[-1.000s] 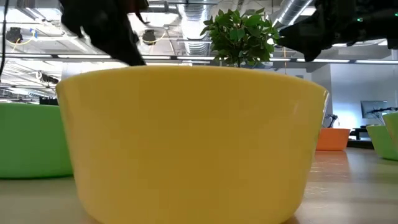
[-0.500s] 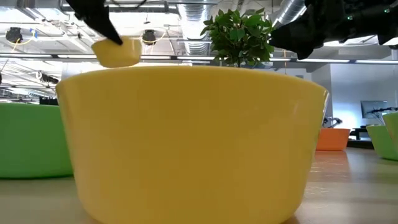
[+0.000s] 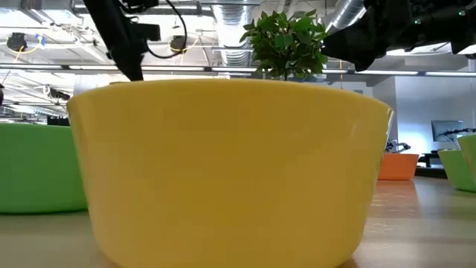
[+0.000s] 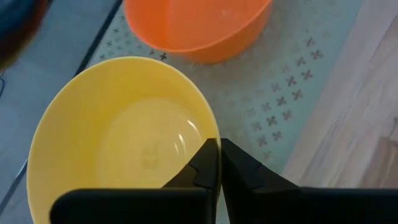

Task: Pick & Place Mini bowls
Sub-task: Put the yellow bowl on the shelf, then stack the yellow bowl on top of the other yellow bowl on the shelf

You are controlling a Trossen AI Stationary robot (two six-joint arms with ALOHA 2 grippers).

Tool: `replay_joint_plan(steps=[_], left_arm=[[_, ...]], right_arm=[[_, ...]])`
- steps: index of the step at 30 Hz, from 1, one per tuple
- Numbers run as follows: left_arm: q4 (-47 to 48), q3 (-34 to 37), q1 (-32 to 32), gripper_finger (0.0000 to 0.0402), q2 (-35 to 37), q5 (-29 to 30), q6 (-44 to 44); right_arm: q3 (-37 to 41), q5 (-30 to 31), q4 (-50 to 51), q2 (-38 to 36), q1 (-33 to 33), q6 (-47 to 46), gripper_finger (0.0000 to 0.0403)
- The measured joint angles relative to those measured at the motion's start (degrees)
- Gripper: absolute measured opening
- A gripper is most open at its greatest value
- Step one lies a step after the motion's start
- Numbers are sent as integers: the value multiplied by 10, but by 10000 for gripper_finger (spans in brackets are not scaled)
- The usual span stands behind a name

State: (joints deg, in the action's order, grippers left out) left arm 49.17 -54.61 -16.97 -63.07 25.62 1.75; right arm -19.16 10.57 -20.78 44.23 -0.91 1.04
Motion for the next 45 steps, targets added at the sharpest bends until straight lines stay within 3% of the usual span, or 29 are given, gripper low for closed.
replay_joint_plan(steps=[9, 20, 28, 36, 45], left_arm=[[-36, 0, -22, 15, -49, 3, 26], [-55, 0, -27, 34, -48, -4, 25], [-59, 0, -10, 72, -35, 16, 26], [-63, 0, 96, 101, 45, 26, -17], [-42, 0, 305, 100, 78, -116, -263]], right_arm=[[0, 0, 0, 0, 0, 10, 172], [0, 0, 0, 0, 0, 10, 172], [0, 0, 1, 0, 0, 10, 172], [0, 0, -7, 0, 0, 10, 173], [0, 0, -9, 0, 0, 10, 172]])
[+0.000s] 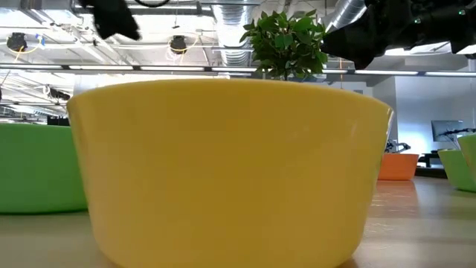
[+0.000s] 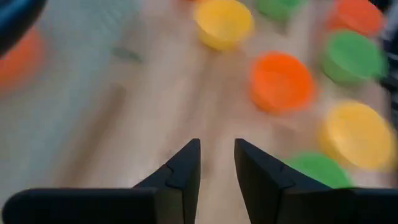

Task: Pick & Place Mini bowls
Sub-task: Stack the yellow bowl on top of the other yellow bowl on the shelf

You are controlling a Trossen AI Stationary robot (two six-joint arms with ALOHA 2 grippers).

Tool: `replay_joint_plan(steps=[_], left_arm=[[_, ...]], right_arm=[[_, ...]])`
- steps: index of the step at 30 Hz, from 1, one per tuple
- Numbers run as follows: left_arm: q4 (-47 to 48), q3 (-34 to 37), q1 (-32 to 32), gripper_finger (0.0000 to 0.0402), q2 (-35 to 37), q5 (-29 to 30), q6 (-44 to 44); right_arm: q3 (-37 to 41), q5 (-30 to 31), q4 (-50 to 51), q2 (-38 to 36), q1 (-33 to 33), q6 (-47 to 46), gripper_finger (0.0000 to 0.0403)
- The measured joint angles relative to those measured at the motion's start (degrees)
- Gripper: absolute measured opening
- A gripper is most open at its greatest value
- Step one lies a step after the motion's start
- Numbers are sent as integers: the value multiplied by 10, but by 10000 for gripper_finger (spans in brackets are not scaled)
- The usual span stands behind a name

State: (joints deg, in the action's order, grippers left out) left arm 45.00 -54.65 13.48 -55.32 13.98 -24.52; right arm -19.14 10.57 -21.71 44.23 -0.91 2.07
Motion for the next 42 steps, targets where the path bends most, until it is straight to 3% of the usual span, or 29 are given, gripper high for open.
replay_joint_plan(steps=[8, 15, 23, 28, 34, 42], left_arm=[[67, 1, 138, 100, -65, -127, -341], [67, 1, 209, 99, -130, -249, -569], [66, 1, 282, 99, -205, -241, -750], [64, 1, 322, 99, -251, -267, -872], [38, 1, 350, 99, -281, -278, -953], [13, 1, 353, 99, -305, -276, -988]], right_arm=[[0, 0, 1, 0, 0, 0, 172], [0, 0, 1, 0, 0, 0, 173], [0, 0, 0, 0, 0, 0, 172], [0, 0, 0, 0, 0, 0, 172], [0, 0, 0, 0, 0, 0, 172], [0, 0, 0, 0, 0, 0, 172]])
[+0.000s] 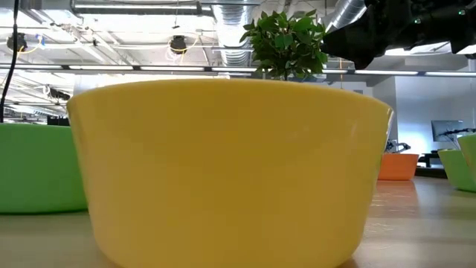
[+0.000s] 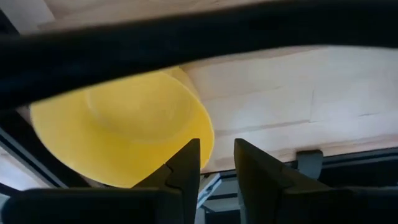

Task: Pick & Place Mini bowls
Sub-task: Stack the yellow bowl on top of the other yellow bowl on the shelf

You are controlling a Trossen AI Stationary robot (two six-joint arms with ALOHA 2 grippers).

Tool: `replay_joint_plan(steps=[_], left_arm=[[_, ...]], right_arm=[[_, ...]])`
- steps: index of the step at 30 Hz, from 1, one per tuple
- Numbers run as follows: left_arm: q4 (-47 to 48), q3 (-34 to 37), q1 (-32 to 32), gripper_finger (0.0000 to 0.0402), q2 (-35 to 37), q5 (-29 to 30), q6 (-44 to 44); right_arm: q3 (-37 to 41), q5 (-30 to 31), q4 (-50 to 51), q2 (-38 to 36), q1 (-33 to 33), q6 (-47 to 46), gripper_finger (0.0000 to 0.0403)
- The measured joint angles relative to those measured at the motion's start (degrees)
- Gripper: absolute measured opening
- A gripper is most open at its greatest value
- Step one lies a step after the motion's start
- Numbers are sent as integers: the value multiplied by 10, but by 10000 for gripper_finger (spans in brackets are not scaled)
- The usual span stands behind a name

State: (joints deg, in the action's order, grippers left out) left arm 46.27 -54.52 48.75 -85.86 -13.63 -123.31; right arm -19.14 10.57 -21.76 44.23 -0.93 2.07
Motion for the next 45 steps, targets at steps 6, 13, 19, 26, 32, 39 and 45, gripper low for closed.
replay_joint_plan(steps=[6, 13, 19, 26, 32, 39, 45], left_arm=[[-20, 0, 0, 99, -20, -1, -4], [-23, 0, 0, 99, -40, -35, -2], [-32, 9, 7, 99, -43, -14, -2], [-56, 42, 8, 99, -43, -10, -1], [-63, 72, 15, 82, -43, -7, 29], [-70, 79, 13, 10, -40, 5, 77], [-74, 39, -25, 9, -34, 39, 190]], right_arm=[[0, 0, -1, 0, 0, 0, 172], [0, 0, -2, 0, 0, 7, 172], [0, 0, -9, 0, 0, 26, 172], [0, 0, -34, 0, 0, 26, 172], [0, 0, -37, 0, 0, 14, 172], [-21, -1, -32, 11, 2, -61, 172], [-78, -2, 10, 95, 14, -62, 172]])
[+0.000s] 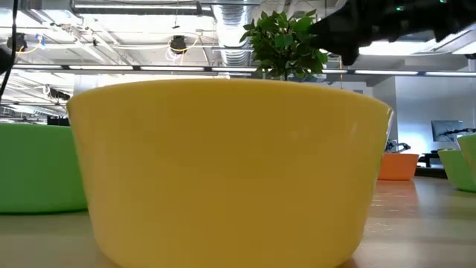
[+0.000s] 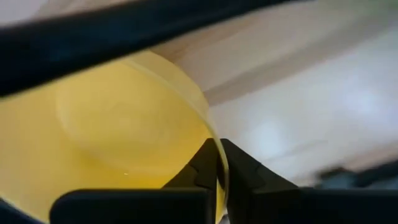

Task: Pick & Place Mini bowls
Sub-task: Stack the yellow bowl on top of the other yellow bowl on the shelf

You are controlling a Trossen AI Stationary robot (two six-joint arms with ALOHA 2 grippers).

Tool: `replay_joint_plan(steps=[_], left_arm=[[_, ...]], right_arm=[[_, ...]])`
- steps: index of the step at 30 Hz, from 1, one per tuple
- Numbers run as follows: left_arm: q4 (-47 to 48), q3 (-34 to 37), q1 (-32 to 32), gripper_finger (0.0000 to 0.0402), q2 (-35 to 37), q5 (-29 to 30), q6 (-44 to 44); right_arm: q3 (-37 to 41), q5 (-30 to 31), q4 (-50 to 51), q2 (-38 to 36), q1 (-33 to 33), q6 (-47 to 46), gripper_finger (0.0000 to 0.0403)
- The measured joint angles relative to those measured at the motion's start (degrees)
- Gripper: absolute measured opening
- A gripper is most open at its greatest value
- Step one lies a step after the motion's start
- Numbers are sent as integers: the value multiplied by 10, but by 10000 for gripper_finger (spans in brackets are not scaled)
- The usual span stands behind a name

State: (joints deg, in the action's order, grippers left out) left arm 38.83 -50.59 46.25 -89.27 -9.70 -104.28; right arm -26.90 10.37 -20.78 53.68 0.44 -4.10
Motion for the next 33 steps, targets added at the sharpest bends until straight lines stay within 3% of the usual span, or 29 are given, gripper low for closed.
replay_joint_plan(steps=[5, 12, 19, 22, 26, 33], left_arm=[[18, -44, -50, 7, 13, 49, 106], [193, -140, -127, 5, 15, 71, 289], [372, -269, -181, 5, 16, 229, 510], [381, -304, -203, 5, 16, 309, 636], [383, -335, -243, 7, 21, 397, 738], [383, -358, -338, 8, 69, 428, 805]], right_arm=[[-68, 0, 0, 93, 4, 18, 172], [-130, 0, 43, 170, 0, 62, 172], [-150, 1, 72, 179, -16, 75, 172], [-150, 1, 71, 177, -21, 75, 172], [-150, 1, 73, 177, -22, 75, 172], [-150, 1, 90, 177, -22, 75, 172]])
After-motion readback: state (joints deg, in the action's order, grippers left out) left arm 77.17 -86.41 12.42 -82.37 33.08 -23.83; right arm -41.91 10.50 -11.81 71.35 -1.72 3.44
